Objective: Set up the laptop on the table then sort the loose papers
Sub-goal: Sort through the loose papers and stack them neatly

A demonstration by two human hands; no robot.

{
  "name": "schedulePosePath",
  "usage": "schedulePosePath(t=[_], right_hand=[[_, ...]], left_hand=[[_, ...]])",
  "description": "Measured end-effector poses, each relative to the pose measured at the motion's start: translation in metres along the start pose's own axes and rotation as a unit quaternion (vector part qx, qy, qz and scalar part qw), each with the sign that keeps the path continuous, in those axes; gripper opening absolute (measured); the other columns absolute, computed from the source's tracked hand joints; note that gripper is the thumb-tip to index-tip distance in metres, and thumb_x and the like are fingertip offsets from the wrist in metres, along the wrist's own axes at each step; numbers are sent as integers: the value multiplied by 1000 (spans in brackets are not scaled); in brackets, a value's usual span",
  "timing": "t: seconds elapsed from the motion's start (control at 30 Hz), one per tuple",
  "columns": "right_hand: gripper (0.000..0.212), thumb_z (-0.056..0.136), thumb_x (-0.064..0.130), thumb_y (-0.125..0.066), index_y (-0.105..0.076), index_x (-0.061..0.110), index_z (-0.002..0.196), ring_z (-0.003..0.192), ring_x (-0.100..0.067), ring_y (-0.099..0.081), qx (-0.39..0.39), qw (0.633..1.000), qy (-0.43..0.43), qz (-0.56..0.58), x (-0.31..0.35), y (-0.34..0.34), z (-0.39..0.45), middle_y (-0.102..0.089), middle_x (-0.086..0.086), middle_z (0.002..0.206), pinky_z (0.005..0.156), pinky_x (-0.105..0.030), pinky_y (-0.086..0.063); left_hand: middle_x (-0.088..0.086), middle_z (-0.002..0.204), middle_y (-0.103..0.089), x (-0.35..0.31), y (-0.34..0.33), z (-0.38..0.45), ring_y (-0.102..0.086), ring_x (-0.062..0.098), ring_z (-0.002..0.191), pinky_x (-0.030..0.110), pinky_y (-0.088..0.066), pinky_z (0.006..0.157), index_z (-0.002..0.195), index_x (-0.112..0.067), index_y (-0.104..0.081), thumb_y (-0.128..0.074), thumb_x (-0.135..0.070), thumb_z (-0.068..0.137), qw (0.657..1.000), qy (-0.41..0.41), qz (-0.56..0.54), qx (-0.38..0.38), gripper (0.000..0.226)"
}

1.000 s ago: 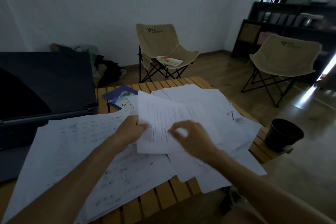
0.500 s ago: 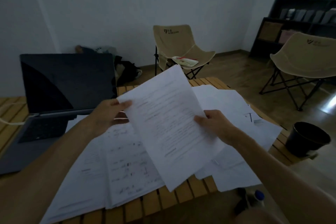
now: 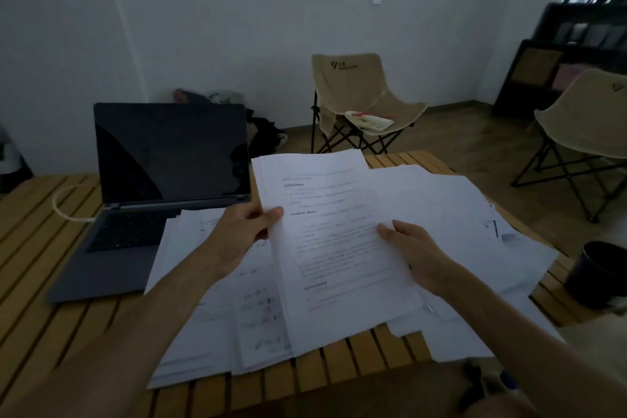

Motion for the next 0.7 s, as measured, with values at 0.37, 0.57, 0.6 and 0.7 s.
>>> schedulePosePath(t=[0.37,0.57,0.6,0.7], right_hand=[[41,105,34,-44,-58,11,135,119,-30,-64,-28,975,-54,215,-28,24,10,-66,-11,131,89,-47,-58],[41,103,31,-48,-59,6,133,118,-34,-64,-43,983,-53,170,-31,20,8,-66,-15,129,89,-49,-57],[39,102,29,-51,-61,5,131,116,-35,-65,-47,984,-53,161,-30,17,8,-67,-16,127,90,-50,-56],[34,98,24,-58,-65,2,123,107,-34,-69,-49,989,-39,135,-23,5,6,-72,-16,117,84,-48,-59]], left_hand=[[8,123,-69,-1,6,-7,-66,24,112,38,-57,90,126,-9,-63,-53,-25,98,992,1,-122,-5,33],[6,121,-68,-5,8,-6,-68,20,105,38,-58,85,130,-20,-55,-69,-19,89,994,-75,-11,-78,44],[3,118,-67,-5,9,-6,-67,15,103,34,-58,84,137,-25,-46,-71,-18,88,987,-99,41,-117,55],[-10,113,-63,-7,8,-7,-64,4,100,21,-55,80,144,-33,-36,-62,-11,94,962,-178,133,-160,60]])
Point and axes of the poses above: each hand's wrist, its own z-axis towards the middle knuckle, its own y-axis out of the back of the hand, x = y × z, the point moved 2 cm from there along z, towards the middle knuckle
